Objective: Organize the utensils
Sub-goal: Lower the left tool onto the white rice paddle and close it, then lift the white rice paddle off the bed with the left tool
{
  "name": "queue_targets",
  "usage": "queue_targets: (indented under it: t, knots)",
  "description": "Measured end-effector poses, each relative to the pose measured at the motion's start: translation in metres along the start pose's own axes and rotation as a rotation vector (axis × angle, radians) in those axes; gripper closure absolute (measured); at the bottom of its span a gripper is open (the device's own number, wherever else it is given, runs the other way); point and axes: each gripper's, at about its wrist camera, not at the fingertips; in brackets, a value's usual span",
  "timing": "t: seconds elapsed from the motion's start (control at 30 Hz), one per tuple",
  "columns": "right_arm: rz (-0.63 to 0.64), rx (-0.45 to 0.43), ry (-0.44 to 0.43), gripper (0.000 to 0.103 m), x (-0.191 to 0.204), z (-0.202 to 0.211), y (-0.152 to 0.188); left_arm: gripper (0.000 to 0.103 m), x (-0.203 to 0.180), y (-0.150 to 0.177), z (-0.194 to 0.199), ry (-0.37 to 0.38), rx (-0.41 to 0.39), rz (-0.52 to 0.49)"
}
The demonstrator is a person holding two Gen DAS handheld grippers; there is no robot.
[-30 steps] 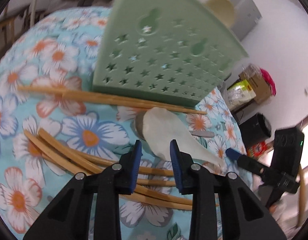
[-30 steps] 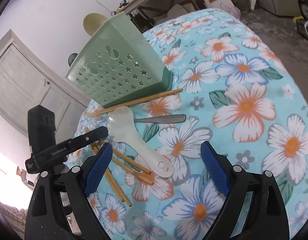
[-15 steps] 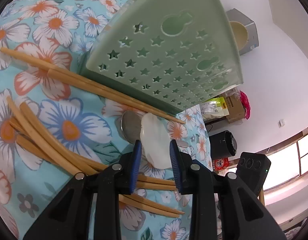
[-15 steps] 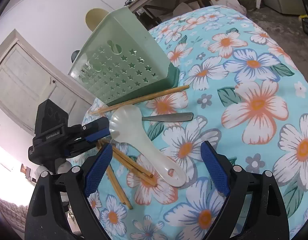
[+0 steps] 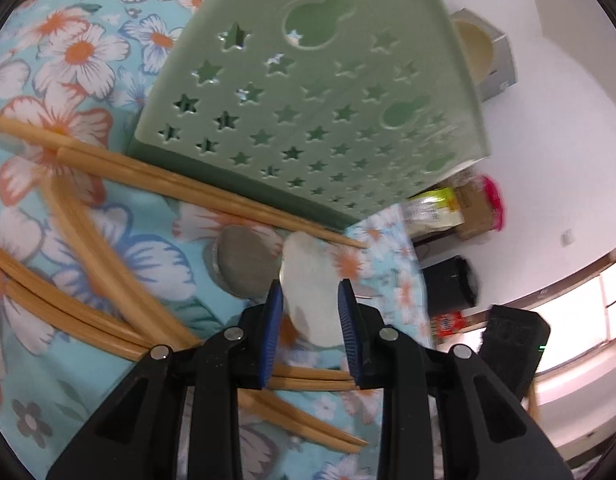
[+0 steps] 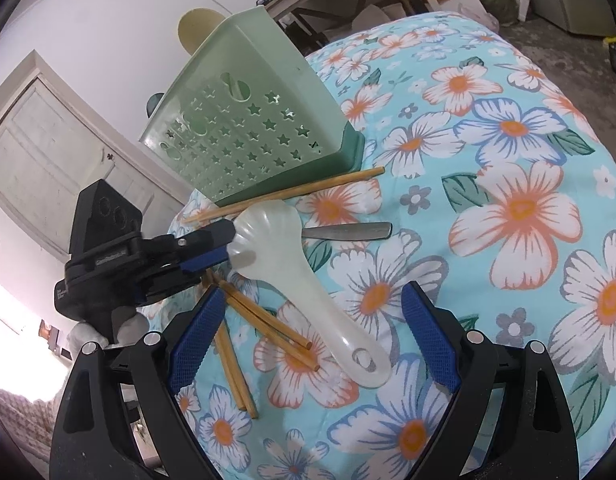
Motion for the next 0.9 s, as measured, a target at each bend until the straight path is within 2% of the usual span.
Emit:
queue_targets:
  t: [0.13, 0.2, 0.23, 0.5, 0.73, 0.9]
  knots:
    - [0.002, 0.001, -0.002, 0.017, 0.0, 0.0, 0.0, 0.08, -0.008, 0.0, -0.005, -0.061, 0.01, -0.06]
    - [0.004, 0.001, -0.001, 0.017, 0.0, 0.0, 0.0, 0.093, -0.01, 0.003, -0.009, -0.096, 0.018, -0.083]
    - [0.005, 0.002, 0.0, 0.017, -0.001, 0.0, 0.0, 0.095, -0.01, 0.004, -0.01, -0.103, 0.019, -0.085]
    - [-0.005, 0.005, -0.001, 0.017, -0.002, 0.0, -0.001, 0.098, -0.013, 0.005, -0.005, -0.084, -0.01, -0.094]
    - [0.004, 0.0, -0.002, 0.009, 0.0, -0.002, 0.0, 0.1, -0.023, 0.001, 0.03, -0.074, -0.127, -0.162]
    - [0.02, -0.013, 0.019, 0.008, 0.004, -0.003, 0.002, 0.101, -0.029, -0.002, 0.059, -0.096, -0.219, -0.208]
Point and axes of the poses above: each gripper's, at about its wrist camera, not at the fingertips, and z roughly against the way its jaws point, x to its left, y to its underside, and after that the axes turned 11 degrees about -x, right-handed
